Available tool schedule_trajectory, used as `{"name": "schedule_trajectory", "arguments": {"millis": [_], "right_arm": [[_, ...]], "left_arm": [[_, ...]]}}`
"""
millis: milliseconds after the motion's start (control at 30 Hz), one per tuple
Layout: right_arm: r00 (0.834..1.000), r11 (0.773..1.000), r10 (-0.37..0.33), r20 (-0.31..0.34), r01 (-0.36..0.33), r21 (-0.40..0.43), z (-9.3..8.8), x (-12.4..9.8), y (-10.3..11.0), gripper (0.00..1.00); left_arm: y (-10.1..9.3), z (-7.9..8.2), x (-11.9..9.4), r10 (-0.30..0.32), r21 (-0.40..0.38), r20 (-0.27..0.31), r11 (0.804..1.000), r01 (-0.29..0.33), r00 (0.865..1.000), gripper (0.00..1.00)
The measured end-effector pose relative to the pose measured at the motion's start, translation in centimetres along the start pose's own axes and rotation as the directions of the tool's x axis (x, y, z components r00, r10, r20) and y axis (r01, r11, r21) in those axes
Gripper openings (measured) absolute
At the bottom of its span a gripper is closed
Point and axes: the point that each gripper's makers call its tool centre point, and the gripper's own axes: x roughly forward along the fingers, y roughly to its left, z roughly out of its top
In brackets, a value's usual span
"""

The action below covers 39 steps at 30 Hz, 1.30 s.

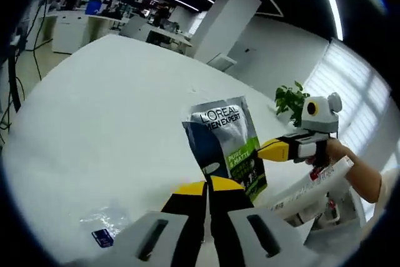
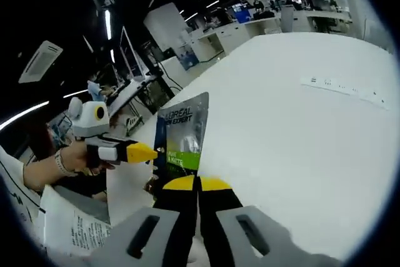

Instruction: Arrange the skincare products in the storage area until every visible bottle or jar stands upright without overlapping.

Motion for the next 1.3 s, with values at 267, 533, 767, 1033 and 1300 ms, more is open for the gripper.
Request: {"name": "schedule_trajectory", "arguments": {"millis": [267, 533, 767, 1033, 1300], "right_arm": [[0.999, 0.998, 0.000, 0.035, 0.002, -0.069, 2.4, -0.8, 1.6, 0.01], [0.997, 0.990, -0.010, 0.073, 0.020, -0.138, 4.0, -1.3, 3.4, 0.01], [0.995, 0.980, -0.016, 0.099, 0.035, -0.195, 5.1, -2.4, 6.0, 0.01], [0.993, 0.968, -0.012, 0.119, 0.041, -0.246, 5.7, -3.4, 8.3, 0.01], [0.990, 0.961, -0.008, 0.140, 0.046, -0.271, 5.5, -4.7, 10.6, 0.01]], "left_arm": [[0.7, 2.0, -1.0, 0.024, 0.109, 0.022, 0.994, -0.026, 0.999, 0.00], [0.1, 4.0, -3.0, 0.040, 0.208, 0.062, 0.977, -0.052, 0.997, 0.00], [-0.6, 6.0, -5.2, 0.046, 0.267, 0.092, 0.961, -0.069, 0.995, 0.00], [-1.4, 6.4, -7.2, 0.050, 0.318, 0.103, 0.945, -0.081, 0.993, 0.00], [-2.3, 6.7, -9.1, 0.029, 0.324, 0.119, 0.944, -0.066, 0.992, 0.00]]}}
